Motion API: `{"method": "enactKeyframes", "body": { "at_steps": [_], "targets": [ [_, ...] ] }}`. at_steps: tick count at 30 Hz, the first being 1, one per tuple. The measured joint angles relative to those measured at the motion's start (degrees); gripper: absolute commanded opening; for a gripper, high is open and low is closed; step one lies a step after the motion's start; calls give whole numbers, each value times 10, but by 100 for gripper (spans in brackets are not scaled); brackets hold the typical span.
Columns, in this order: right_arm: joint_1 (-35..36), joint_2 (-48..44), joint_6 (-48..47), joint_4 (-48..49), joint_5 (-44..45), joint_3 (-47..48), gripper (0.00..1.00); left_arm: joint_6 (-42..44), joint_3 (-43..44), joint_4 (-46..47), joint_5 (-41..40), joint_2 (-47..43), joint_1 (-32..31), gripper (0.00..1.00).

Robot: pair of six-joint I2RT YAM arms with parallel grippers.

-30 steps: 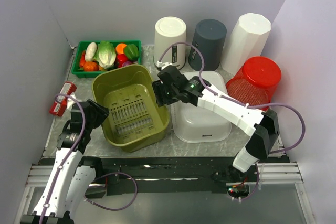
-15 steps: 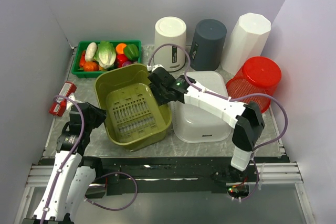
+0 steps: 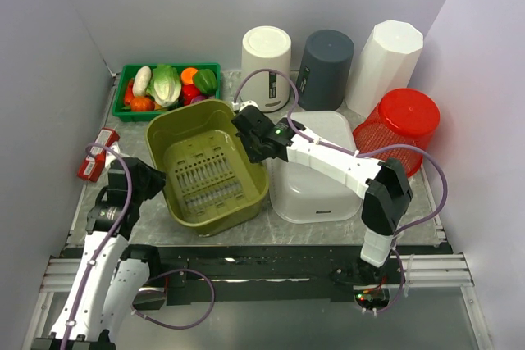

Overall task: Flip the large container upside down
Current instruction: Turn the container upside down at the center of the board.

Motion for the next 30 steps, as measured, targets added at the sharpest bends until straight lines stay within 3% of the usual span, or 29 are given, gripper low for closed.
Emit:
{"method": "enactKeyframes", "body": {
  "at_steps": [13, 21, 30],
  "targets": [
    [-12, -6, 33, 46, -61, -29, 15, 67, 113, -78, 7, 36, 4, 3],
    [-12, -5, 58, 61, -101, -41, 15, 93, 157, -104, 7, 45, 8, 8],
    [-12, 13, 80, 74, -123, -42, 15, 104, 185, -91, 23, 54, 14, 20]
  ]
}}
